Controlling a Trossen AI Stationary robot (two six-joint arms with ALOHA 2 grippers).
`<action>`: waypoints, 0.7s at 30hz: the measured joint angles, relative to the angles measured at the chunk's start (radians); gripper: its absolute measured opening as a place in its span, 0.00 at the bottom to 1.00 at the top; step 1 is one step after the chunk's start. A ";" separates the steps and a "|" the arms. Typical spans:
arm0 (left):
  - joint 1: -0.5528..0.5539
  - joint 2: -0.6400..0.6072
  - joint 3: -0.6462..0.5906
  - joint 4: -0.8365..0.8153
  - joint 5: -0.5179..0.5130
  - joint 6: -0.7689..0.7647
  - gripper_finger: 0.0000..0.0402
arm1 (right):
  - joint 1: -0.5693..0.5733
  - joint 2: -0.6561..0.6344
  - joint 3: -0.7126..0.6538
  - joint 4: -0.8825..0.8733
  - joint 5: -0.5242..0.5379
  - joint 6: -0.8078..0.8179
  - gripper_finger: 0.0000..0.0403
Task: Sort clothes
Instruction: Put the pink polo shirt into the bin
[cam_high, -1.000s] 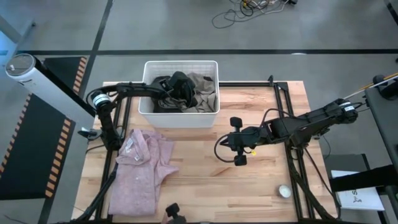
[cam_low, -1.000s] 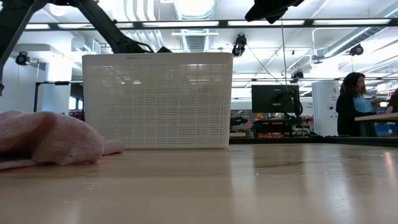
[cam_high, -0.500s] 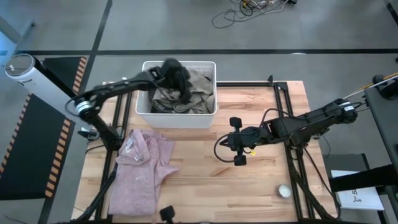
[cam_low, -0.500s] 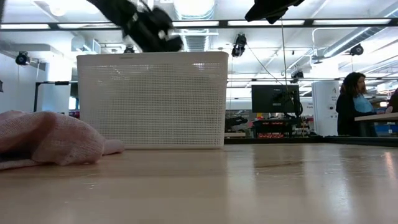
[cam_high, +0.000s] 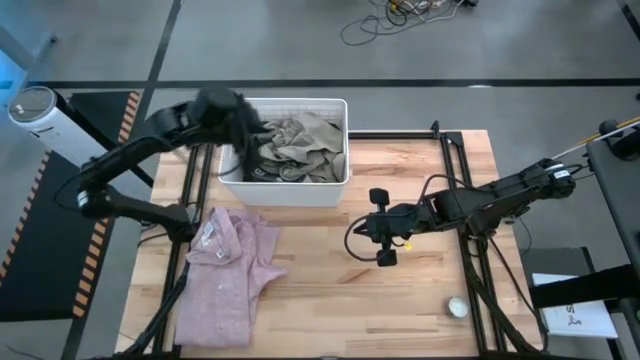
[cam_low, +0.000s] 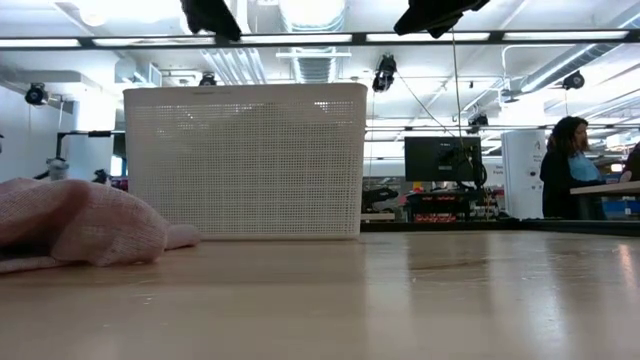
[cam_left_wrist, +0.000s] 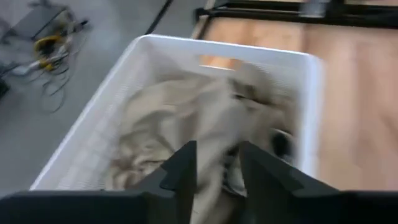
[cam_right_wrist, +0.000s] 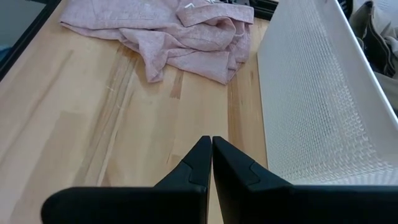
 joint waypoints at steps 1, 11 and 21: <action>-0.031 -0.021 0.000 -0.021 -0.003 0.000 0.29 | 0.000 0.000 0.000 0.000 0.000 -0.002 0.00; -0.499 -0.071 -0.042 -0.227 -0.367 -0.288 0.53 | 0.000 0.000 0.000 0.000 0.000 -0.013 0.00; -0.874 0.076 -0.107 -0.302 -0.362 -0.837 0.63 | 0.000 0.000 0.000 -0.029 -0.007 0.009 0.00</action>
